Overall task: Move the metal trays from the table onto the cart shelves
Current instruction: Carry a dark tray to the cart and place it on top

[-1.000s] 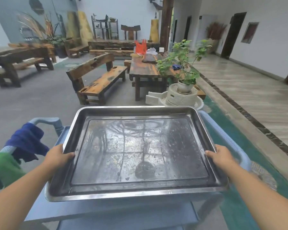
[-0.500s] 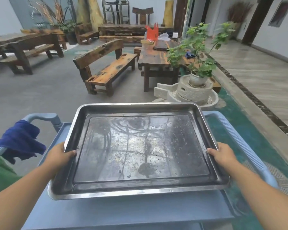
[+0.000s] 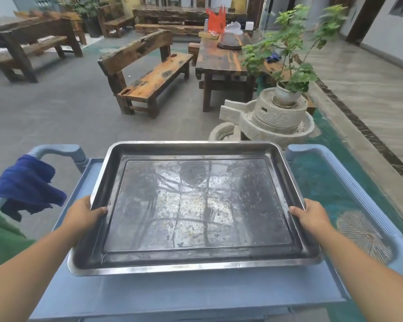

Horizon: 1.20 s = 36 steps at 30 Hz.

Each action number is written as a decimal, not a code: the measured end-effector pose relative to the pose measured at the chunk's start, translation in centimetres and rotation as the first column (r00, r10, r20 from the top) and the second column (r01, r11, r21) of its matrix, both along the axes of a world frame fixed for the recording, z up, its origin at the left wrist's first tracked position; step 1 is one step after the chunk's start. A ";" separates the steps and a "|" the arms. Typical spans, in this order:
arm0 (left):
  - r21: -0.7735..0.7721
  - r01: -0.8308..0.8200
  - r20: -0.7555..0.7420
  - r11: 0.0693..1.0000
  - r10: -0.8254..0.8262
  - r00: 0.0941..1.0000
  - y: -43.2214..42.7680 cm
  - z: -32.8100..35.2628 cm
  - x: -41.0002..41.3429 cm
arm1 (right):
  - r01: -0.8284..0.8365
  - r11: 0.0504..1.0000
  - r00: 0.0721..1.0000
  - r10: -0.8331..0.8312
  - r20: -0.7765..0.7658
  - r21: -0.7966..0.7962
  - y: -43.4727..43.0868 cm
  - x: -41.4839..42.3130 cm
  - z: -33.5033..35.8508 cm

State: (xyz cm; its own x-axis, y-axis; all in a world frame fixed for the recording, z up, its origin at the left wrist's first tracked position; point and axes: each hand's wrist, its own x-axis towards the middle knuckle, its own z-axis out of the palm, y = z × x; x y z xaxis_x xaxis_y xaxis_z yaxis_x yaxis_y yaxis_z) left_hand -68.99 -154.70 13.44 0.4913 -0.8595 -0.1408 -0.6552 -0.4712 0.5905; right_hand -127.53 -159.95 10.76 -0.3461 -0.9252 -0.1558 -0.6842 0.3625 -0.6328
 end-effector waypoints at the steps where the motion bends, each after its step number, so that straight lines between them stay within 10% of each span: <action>1: 0.009 0.004 0.021 1.000 -0.005 1.000 0.1 -0.3 0.3 | 0.000 1.000 1.000 0.000 0.002 0.000 0.0 0.2 -0.3; 36: 0.146 -0.086 0.104 0.986 0.071 0.992 0.3 -8.4 1.4 | 0.014 0.994 0.998 -0.007 -0.061 0.105 1.3 2.4 -6.2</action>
